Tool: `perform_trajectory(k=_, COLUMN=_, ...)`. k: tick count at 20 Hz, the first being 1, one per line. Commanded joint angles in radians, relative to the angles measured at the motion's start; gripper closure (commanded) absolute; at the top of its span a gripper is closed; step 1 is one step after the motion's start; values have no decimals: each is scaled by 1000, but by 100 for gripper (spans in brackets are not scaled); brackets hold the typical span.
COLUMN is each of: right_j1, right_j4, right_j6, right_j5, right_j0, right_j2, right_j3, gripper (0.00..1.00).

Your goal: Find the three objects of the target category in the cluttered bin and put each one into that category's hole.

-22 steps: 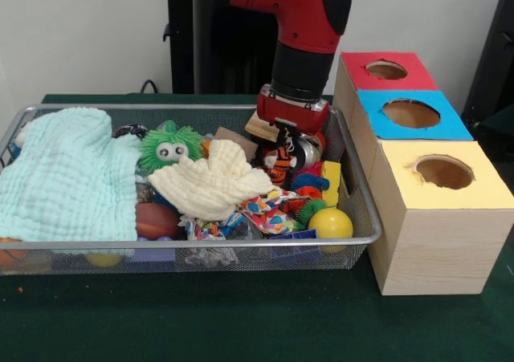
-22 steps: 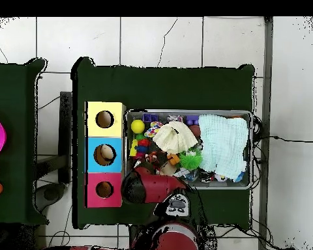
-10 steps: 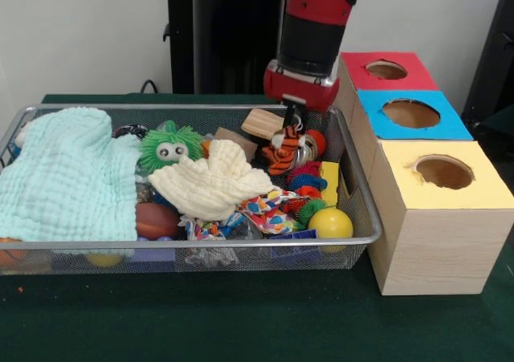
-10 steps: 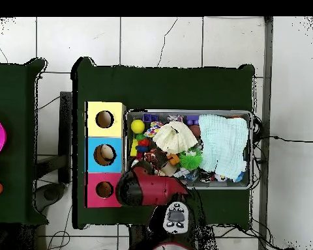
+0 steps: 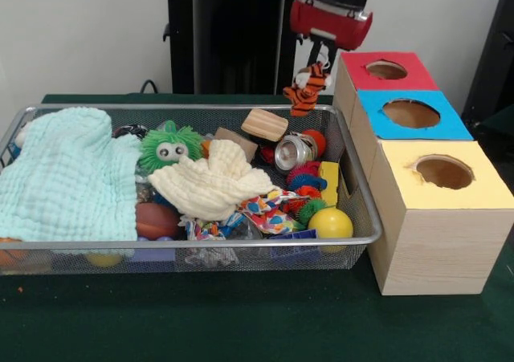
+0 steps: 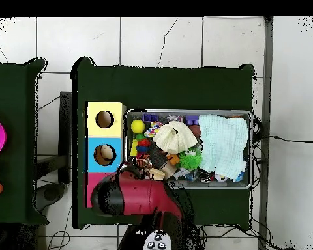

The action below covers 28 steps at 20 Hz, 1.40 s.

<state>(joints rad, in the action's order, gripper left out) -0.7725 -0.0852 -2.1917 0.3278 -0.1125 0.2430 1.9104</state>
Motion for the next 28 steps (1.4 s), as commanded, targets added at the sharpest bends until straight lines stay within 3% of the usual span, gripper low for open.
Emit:
perform_trajectory(k=1, right_j1=-57, right_j4=41, right_j6=-150, right_j5=99, right_j0=-17, right_j2=20, right_j3=-13, gripper=100)
perform_trajectory(k=10, right_j1=-42, right_j4=61, right_j6=-203, right_j5=81, right_j0=-79, right_j2=59, right_j3=-2, gripper=100)
perform_trajectory(k=18, right_j1=-25, right_j4=103, right_j6=-298, right_j5=43, right_j0=-234, right_j2=159, right_j3=52, gripper=100)
perform_trajectory(k=28, right_j1=-7, right_j4=187, right_j6=-292, right_j5=33, right_j0=-309, right_j2=203, right_j3=70, gripper=100)
